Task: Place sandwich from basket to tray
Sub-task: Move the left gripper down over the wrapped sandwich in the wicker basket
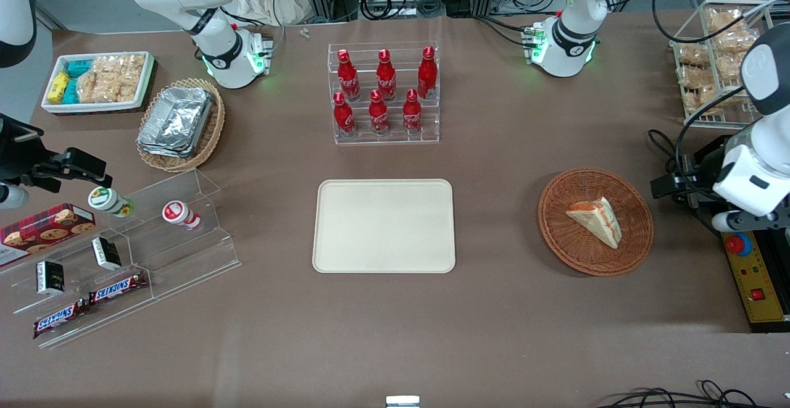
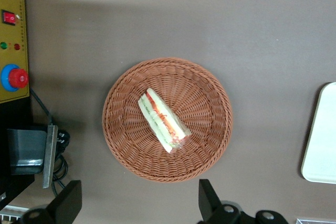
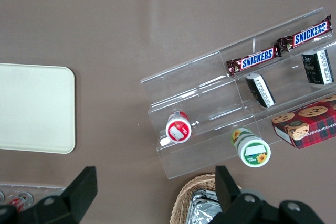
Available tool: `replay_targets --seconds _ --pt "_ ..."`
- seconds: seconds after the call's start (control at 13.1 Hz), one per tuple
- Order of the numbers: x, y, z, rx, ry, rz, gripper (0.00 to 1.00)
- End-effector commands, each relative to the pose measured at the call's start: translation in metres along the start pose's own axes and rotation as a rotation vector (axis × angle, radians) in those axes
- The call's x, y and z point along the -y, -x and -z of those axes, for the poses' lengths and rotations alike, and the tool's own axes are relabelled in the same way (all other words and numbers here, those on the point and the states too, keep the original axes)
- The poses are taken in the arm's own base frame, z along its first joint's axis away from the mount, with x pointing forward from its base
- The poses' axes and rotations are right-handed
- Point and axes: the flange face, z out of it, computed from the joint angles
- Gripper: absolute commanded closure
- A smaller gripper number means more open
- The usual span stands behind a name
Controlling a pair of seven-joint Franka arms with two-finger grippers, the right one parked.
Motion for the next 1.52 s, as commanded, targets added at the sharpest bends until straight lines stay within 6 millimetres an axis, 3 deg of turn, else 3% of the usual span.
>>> replay_targets --seconds 0.0,0.23,0.46,0.76,0.99,1.45 --pt "0.006 -0.005 -0.003 0.018 -0.014 0.014 0.0" --pt "0.004 -0.01 -0.018 0.033 -0.042 0.083 0.01" --pt "-0.003 -0.004 -0.04 0.041 -0.051 0.376 0.01" --pt "-0.016 0.004 -0.112 0.013 -0.041 0.659 0.0" --pt "-0.017 0.006 -0.147 0.028 -0.042 0.74 0.0" --pt "-0.018 0.015 -0.183 0.066 -0.042 0.778 0.0"
